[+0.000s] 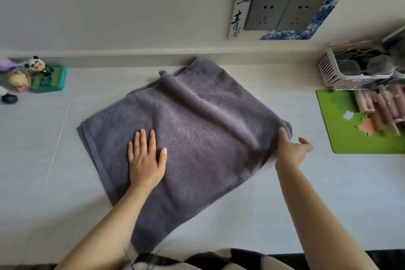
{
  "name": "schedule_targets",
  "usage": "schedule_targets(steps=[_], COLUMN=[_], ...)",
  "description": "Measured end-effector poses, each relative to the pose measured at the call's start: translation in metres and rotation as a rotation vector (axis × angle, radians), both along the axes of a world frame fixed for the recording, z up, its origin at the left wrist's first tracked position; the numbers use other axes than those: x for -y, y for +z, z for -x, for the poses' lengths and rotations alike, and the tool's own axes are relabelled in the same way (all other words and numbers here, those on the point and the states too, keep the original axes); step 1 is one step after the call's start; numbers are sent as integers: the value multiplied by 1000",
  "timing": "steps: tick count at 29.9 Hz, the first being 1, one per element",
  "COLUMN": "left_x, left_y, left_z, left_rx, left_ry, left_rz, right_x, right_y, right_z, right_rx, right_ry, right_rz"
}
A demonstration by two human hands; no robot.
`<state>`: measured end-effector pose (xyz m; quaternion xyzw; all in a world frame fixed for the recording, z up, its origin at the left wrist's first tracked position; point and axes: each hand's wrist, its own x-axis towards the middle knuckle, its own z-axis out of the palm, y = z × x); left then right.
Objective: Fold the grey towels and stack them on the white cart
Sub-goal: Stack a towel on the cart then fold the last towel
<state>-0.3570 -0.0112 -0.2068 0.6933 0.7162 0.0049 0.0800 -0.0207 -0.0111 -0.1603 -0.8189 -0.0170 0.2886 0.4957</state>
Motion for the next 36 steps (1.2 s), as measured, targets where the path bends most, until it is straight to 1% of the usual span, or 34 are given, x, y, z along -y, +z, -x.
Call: schedule_targets(steps=[1, 2, 5, 7, 8, 9, 11, 12, 13, 14, 16, 17, 18, 20, 22, 24, 25, 26, 27, 28, 29, 30, 31, 33, 34, 36], left_x=[0, 0, 0, 0, 1, -1, 0, 0, -1, -1, 0, 0, 1, 1, 0, 1, 1, 1, 1, 2, 1, 1, 2, 2, 3, 5], left_y=[-1, -1, -1, -1, -1, -2, -2, -2, -2, -3, -3, -3, -3, -4, -4, -4, -5, -6, -6, -6, -6, -5, -5, -4, -4, -4], left_z=[3, 4, 1, 0, 1, 1, 1, 2, 2, 2, 2, 2, 3, 3, 3, 3, 4, 5, 6, 5, 5, 5, 4, 5, 6, 7], left_rx=[2, 2, 4, 12, 16, 21, 31, 41, 49, 56, 64, 64, 61, 61, 59, 57, 55, 51, 47, 45, 44, 44, 43, 43, 44, 25], left_ry=[1, 3, 5, 6, 7, 7, 14, 19, 22, 26, 25, 27, 30, 28, 26, 23, 21, 19, 18, 18, 18, 20, 21, 23, 20, -11], left_rz=[-2, -3, -12, -10, -12, -10, -17, -17, -21, -28, -36, -37, -38, -38, -41, -40, -42, -45, -45, -38, -28, -13, 1, 13, 15, 9], right_x=[-3, -6, -15, -17, -21, -27, -29, -31, -37, -40, -40, -39, -36, -31, -31, -32, -33, -34, -35, -36, -34, -30, -24, -13, -10, 2], right_y=[-1, 1, 3, -1, -1, -6, -7, 0, -1, 3, 12, 13, 17, 23, 23, 23, 23, 22, 24, 23, 25, 30, 29, 24, 18, 7], right_z=[-5, -11, -24, -30, -26, -29, -35, -34, -38, -40, -40, -44, -45, -44, -46, -44, -44, -47, -51, -57, -61, -62, -65, -64, -65, -69], right_rx=[-96, -158, -441, -464, -512, -609, -732, -682, -673, -723, -726, -765, -821, -874, -875, -912, -923, -919, -962, -954, -902, -814, -678, -401, -354, -373], right_ry=[-38, -31, 5, 38, 38, 6, -14, 90, 49, 22, 38, 9, 30, 167, 327, 393, 377, 307, 192, 91, 26, 17, 46, 111, 98, 75], right_rz=[-9, -29, -215, -301, -360, -393, -369, -393, -432, -454, -443, -486, -525, -490, -410, -415, -452, -493, -590, -695, -767, -772, -717, -538, -480, -382])
